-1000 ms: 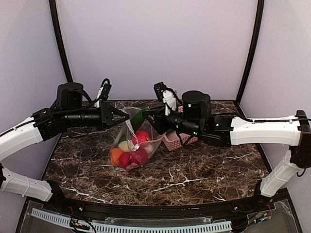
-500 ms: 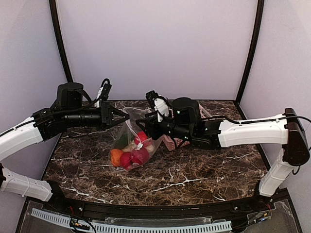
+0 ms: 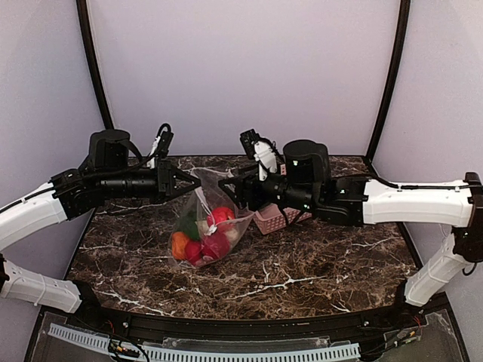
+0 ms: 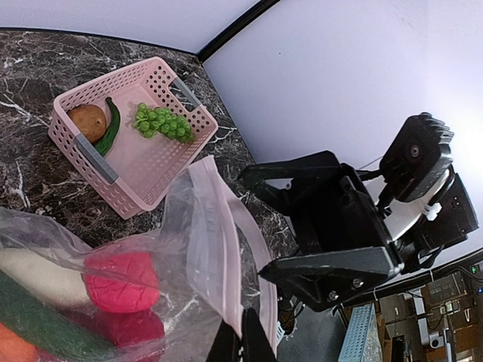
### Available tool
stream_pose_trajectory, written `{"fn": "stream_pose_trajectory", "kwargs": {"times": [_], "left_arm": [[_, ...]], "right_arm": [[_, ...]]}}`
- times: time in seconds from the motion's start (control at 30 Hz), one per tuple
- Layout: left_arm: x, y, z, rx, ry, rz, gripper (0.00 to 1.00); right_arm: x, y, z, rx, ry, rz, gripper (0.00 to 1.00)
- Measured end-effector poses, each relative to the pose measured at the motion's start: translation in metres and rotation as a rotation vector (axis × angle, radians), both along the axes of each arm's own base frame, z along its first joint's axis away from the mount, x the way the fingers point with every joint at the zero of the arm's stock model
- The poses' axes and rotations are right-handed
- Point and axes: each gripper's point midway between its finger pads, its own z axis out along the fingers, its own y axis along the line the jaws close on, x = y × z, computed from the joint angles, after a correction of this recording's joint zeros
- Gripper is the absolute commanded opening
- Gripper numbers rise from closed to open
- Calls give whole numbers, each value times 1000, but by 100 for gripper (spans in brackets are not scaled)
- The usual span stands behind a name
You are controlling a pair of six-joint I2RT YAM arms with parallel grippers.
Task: Place the food in the zip-top bag and seal the zipper
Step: Place the fake vegetable in the zipper food storage bag, then move the fake fruit to the bin.
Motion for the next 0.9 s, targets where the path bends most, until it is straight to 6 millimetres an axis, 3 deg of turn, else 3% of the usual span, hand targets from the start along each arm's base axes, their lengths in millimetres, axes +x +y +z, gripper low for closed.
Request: {"fn": "stream_pose_trajectory", "kwargs": {"times": [0.23,0.33,0.43,0.57,0.9], "left_arm": [[-1,3,-9,12,10,7,1],[-1,5,-8,12,4,17,1],[-2,9,-7,11,-4,28,1],[-3,13,-8,10,-9,42,1],[-3,15,-8,11,-12,45,1]], "right_arm": [[-14,-38,24,-6,57,-39,75],[-12,-59,27,-17,91,-85,77],[2,-82,19,-44,145,-159,78],[36,-117,-11,-122,248,-287,78],[103,-167,-105,-349,485,-445,88]]}}
